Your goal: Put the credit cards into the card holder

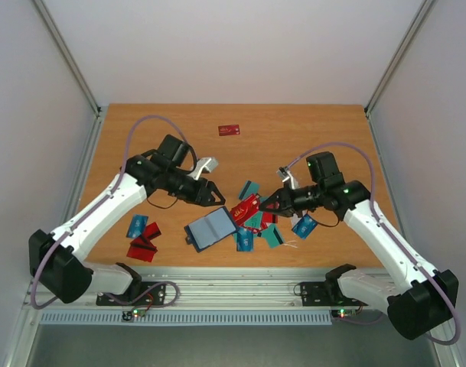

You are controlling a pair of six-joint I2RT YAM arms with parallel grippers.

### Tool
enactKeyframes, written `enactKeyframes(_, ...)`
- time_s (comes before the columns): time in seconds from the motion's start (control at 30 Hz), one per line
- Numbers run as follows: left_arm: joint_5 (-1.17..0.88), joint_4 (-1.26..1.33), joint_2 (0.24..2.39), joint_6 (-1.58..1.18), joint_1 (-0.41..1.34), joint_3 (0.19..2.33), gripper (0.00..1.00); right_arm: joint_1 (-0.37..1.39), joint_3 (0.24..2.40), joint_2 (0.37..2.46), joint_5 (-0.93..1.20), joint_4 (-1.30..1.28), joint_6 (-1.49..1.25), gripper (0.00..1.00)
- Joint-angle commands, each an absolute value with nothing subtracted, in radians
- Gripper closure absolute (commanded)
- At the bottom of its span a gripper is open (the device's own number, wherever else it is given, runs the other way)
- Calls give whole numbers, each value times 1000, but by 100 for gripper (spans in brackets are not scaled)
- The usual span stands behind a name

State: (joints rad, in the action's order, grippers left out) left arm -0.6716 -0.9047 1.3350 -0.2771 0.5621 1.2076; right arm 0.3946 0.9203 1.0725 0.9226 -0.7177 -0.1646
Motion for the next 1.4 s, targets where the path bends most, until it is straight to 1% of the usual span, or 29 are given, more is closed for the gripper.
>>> enactKeyframes(0.0, -862, -955, 1306, -201, 547, 1270, 51, 360, 998, 1103, 1139, -840, 51, 99)
enactKeyframes(0.13, -941, -940, 1305, -187, 545, 1288, 51, 353, 1042, 1126, 1236, -842, 116, 99)
enactKeyframes(0.27, -1028, -949, 1324, -179, 543, 1319, 52, 353, 1071, 1159, 1311, -778, 99, 99)
enactKeyframes(0.4, -1106, -921, 1341, -187, 543, 1316, 58, 353, 1084, 1191, 1352, -752, 92, 99)
enactKeyframes(0.6, -1182, -856, 1347, -220, 543, 1273, 73, 361, 1068, 1194, 1384, -721, 79, 99)
enactKeyframes(0.73, -1192, -852, 1357, -224, 544, 1266, 75, 374, 1062, 1192, 1398, -713, 77, 99)
enactKeyframes(0.9, -1205, -833, 1363, -232, 544, 1255, 87, 393, 1067, 1198, 1414, -711, 80, 99)
enactKeyframes(1.07, -1203, -832, 1369, -237, 544, 1236, 90, 407, 1071, 1201, 1420, -713, 84, 99)
enactKeyframes(1.17, -1217, -790, 1365, -259, 544, 1202, 98, 413, 1073, 1205, 1414, -717, 89, 99)
enactKeyframes(1.23, -1218, -739, 1355, -292, 544, 1170, 100, 416, 1079, 1209, 1401, -725, 94, 99)
enactKeyframes(1.3, -1199, -670, 1340, -353, 543, 1130, 100, 416, 1092, 1221, 1368, -756, 112, 95)
enactKeyframes(1.33, -1180, -638, 1328, -389, 544, 1112, 100, 415, 1098, 1235, 1349, -771, 120, 85)
enactKeyframes(1.37, -1141, -618, 1314, -417, 544, 1092, 100, 415, 1105, 1243, 1324, -788, 126, 72)
